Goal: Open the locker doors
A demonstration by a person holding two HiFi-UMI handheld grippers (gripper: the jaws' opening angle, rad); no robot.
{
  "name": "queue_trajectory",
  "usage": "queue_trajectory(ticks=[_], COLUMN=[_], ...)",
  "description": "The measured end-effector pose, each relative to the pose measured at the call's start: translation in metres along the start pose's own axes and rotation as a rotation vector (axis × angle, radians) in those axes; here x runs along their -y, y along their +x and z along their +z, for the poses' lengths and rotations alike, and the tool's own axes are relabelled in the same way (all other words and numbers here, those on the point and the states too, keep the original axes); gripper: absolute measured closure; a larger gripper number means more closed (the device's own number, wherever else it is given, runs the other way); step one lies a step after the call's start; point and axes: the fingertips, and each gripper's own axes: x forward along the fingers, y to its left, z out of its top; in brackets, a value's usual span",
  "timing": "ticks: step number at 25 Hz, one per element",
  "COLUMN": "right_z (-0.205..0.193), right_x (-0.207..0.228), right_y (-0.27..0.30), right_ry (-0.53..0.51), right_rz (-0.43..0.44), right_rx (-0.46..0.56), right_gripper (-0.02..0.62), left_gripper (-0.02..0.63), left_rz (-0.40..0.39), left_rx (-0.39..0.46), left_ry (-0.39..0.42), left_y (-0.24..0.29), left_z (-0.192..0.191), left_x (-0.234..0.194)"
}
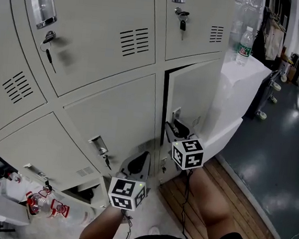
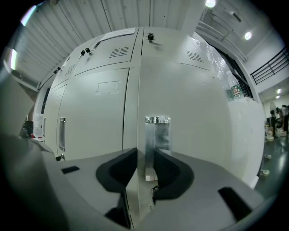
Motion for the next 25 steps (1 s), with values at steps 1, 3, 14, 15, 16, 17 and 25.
queue_trajectory(ticks=[1, 3, 14, 15, 16, 17, 25], right_z=[-0.001, -0.001, -0.004, -0.004, -0.004, -0.004, -0.009], right_x=[0.0, 0.001, 0.009, 0.01, 0.012, 0.014, 0.032], right_y=[-0.003, -0.009, -0.045, -0.049, -0.053, -0.058, -0.095], right_ry=[0.0, -0.003, -0.021, -0.024, -0.027, -0.03, -0.042], right_rz=[0.01, 0.034, 0.15, 0.165, 0.182, 0.198, 0.321], right_rx=[0.004, 0.015, 0.012, 0.012, 0.012, 0.011, 0.014], right_gripper=[0.482, 0.483, 0.482, 0.482, 0.482, 0.482, 0.479], left_gripper=[0.606, 0.604, 0.605, 0.605, 0.604, 0.605, 0.605], left_rz=[-0.001, -0.006, 0.02, 0.026, 0.03, 0.033, 0.05], left_rx=[0.0, 0.004, 0.019, 0.02, 0.022, 0.024, 0.034], left_ry=[0.001, 0.006, 0.01, 0.008, 0.008, 0.009, 0.012], left_y=[-0.001, -0.002, 0.0, 0.001, 0.002, 0.003, 0.012], left_z=[0.0, 0.002, 0.012, 0.013, 0.013, 0.014, 0.018], left_x=[0.002, 0.008, 0.048, 0.053, 0.059, 0.066, 0.109])
